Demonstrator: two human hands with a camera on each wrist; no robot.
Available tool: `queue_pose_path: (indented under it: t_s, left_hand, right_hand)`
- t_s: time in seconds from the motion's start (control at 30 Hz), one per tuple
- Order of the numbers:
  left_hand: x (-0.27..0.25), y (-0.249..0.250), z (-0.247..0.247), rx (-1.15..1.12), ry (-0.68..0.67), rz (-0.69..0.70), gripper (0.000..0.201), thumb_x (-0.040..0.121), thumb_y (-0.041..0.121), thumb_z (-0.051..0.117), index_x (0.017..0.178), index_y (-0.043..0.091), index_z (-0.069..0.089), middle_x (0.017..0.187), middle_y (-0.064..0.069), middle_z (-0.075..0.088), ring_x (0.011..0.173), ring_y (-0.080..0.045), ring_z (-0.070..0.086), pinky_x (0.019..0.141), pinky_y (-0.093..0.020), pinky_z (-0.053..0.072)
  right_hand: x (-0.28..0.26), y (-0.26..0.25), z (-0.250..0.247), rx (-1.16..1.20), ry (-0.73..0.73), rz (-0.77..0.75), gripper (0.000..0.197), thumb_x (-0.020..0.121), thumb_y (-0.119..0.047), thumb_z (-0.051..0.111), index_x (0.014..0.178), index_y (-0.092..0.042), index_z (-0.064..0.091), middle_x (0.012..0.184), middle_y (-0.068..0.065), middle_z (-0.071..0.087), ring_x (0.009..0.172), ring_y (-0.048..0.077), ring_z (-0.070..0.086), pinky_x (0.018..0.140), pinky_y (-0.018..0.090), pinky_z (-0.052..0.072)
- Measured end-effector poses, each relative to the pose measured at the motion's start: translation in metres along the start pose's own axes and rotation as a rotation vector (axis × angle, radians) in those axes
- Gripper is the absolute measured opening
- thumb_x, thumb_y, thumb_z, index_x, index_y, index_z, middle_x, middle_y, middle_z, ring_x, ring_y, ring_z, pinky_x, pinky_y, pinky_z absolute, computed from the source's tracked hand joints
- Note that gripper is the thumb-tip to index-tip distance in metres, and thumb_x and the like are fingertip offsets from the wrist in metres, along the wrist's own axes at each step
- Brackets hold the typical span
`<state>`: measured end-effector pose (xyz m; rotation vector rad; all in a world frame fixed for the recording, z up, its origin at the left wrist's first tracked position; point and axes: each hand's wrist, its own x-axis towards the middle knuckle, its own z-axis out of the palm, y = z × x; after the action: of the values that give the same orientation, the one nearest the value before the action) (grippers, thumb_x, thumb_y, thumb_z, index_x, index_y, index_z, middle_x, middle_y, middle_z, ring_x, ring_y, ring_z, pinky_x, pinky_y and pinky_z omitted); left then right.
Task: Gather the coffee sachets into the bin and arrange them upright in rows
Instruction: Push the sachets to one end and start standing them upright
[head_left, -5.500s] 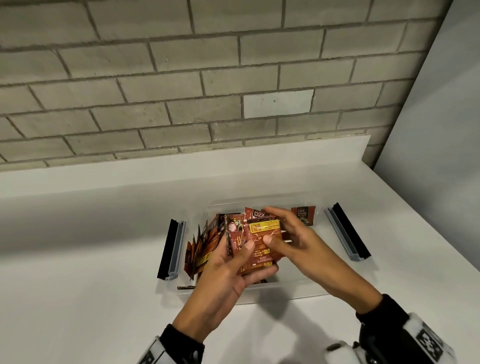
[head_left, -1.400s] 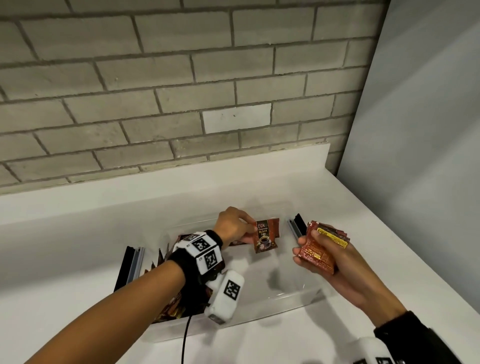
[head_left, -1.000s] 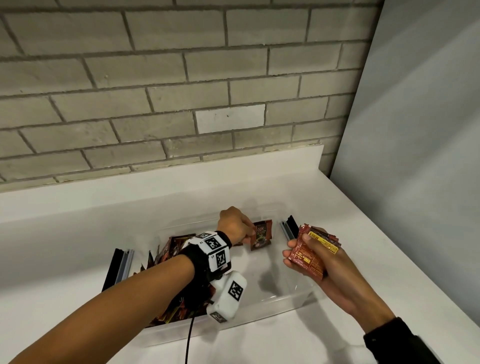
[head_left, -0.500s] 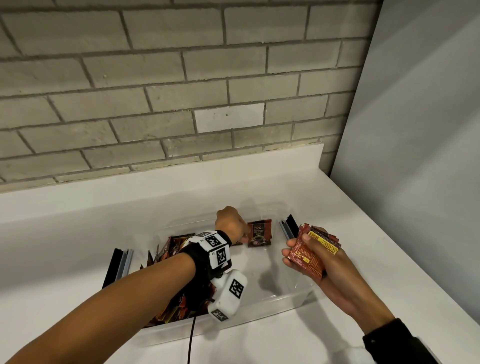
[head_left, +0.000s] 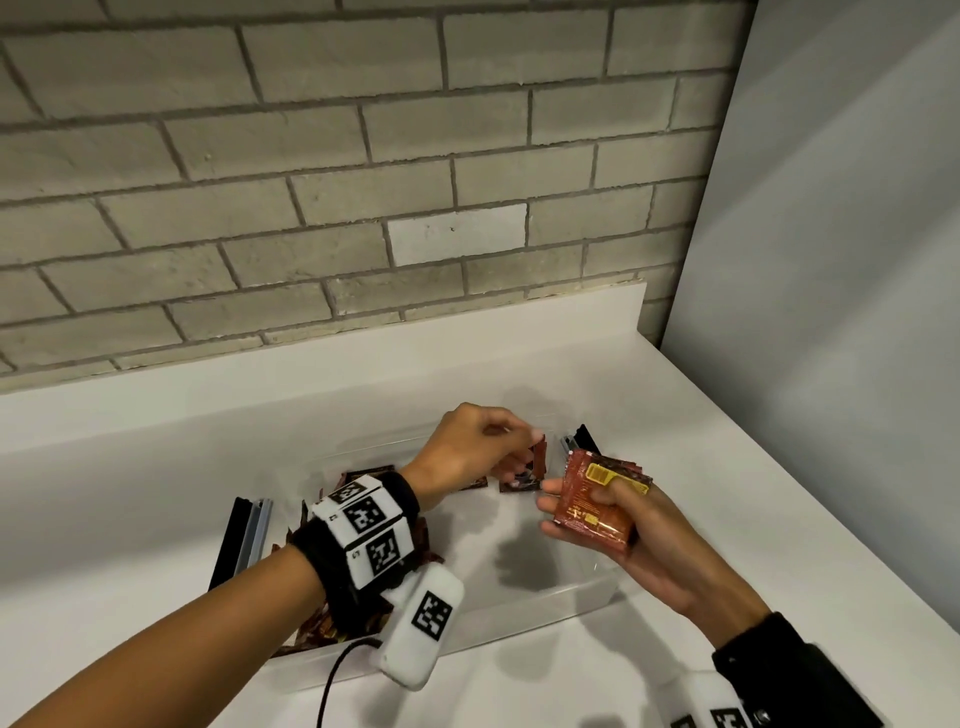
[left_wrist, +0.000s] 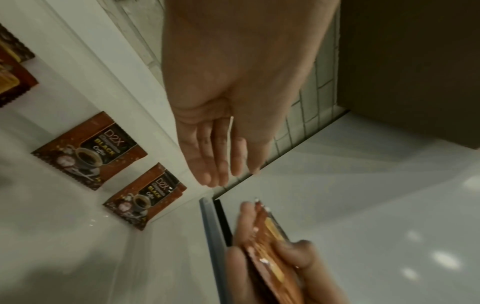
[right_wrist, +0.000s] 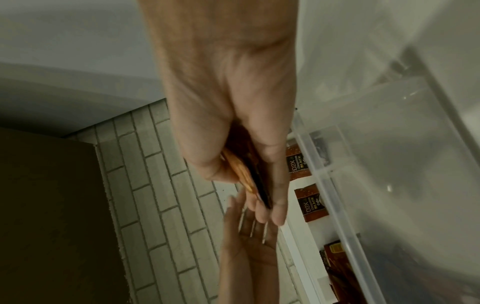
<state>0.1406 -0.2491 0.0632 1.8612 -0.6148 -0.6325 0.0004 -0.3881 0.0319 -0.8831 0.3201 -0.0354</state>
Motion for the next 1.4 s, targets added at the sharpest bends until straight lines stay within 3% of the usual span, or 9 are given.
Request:
queue_pose_path:
  t_s: [0.13,0.37,0.5,0.6,0.7,0.83,0.93,1.2,1.4]
  left_hand:
    - [-0.018,0.011,0.001,0.078,-0.108,0.135,0.023,0.085,0.031,0.069,0.102,0.015,0.071,0.097,-0.007,0.072,0.084,-0.014,0.067,0.076,-0.028,0.056]
    - [-0.032,0.013,0.013,0.337,-0.049,0.231,0.031,0.078,0.032,0.077,0.104,0.019,0.068,0.096,-0.001,0.067,0.083,-0.007,0.061,0.066,-0.008,0.047]
    - [-0.036,0.01,0.011,0.531,-0.159,0.335,0.05,0.072,0.035,0.08,0.117,0.023,0.063,0.108,0.004,0.058,0.097,-0.008,0.053,0.082,-0.014,0.045]
    - [-0.042,0.006,0.008,0.653,-0.176,0.532,0.056,0.076,0.022,0.078,0.128,0.018,0.057,0.116,0.003,0.059,0.098,0.004,0.044,0.085,-0.003,0.033]
    - [-0.046,0.004,0.008,0.558,-0.101,0.611,0.043,0.083,0.012,0.071,0.125,0.015,0.061,0.114,0.002,0.069,0.099,0.004,0.059,0.086,-0.006,0.044]
    - [-0.034,0.004,-0.007,0.4,0.114,0.49,0.012,0.087,0.012,0.068,0.098,0.01,0.073,0.086,0.003,0.074,0.077,-0.005,0.068,0.071,-0.017,0.052]
    - [-0.013,-0.001,-0.023,0.325,0.184,0.328,0.01,0.083,0.011,0.072,0.093,0.008,0.075,0.082,-0.002,0.075,0.075,-0.01,0.07,0.069,-0.012,0.051]
    - [0.031,-0.03,-0.015,0.186,0.081,-0.139,0.014,0.076,0.0,0.077,0.09,-0.002,0.074,0.07,-0.01,0.069,0.054,-0.009,0.063,0.055,-0.015,0.054]
    - [0.04,-0.035,0.002,0.211,0.061,-0.204,0.015,0.077,-0.011,0.071,0.092,-0.013,0.07,0.066,-0.009,0.062,0.045,-0.009,0.059,0.041,-0.012,0.046]
  right_hand:
    - [0.001,0.001,0.004,-0.106,-0.04,-0.001,0.027,0.095,0.001,0.047,0.121,0.003,0.055,0.112,0.028,0.066,0.103,0.041,0.065,0.08,0.047,0.058]
    - [0.004,0.001,0.009,-0.266,0.0,-0.008,0.039,0.078,-0.012,0.066,0.117,-0.005,0.063,0.109,0.016,0.071,0.1,0.03,0.069,0.078,0.033,0.059]
    - [0.005,-0.002,0.01,-0.228,0.028,0.002,0.036,0.081,-0.013,0.066,0.116,-0.002,0.064,0.107,0.018,0.071,0.097,0.029,0.07,0.075,0.033,0.059]
    - [0.007,-0.004,0.008,-0.188,0.055,0.018,0.039,0.079,-0.017,0.068,0.115,-0.003,0.063,0.104,0.018,0.072,0.094,0.027,0.071,0.073,0.034,0.059]
    - [0.007,-0.002,0.009,-0.202,0.032,0.009,0.036,0.084,-0.024,0.064,0.113,-0.002,0.066,0.101,0.019,0.072,0.089,0.028,0.07,0.074,0.034,0.059]
    - [0.009,-0.006,0.006,-0.103,0.119,-0.047,0.049,0.086,-0.041,0.057,0.108,0.002,0.067,0.09,0.022,0.069,0.078,0.029,0.068,0.069,0.035,0.059]
    - [0.011,-0.009,-0.002,0.042,0.151,-0.048,0.051,0.098,-0.037,0.045,0.118,0.008,0.056,0.092,0.025,0.068,0.075,0.03,0.068,0.069,0.036,0.06]
    - [0.007,-0.004,-0.002,0.173,0.131,-0.055,0.035,0.095,-0.013,0.032,0.099,0.008,0.061,0.099,0.031,0.067,0.083,0.036,0.069,0.079,0.046,0.059]
    - [0.007,-0.003,-0.001,0.139,0.148,-0.072,0.034,0.096,-0.012,0.033,0.107,0.008,0.058,0.099,0.031,0.067,0.084,0.036,0.07,0.08,0.045,0.059]
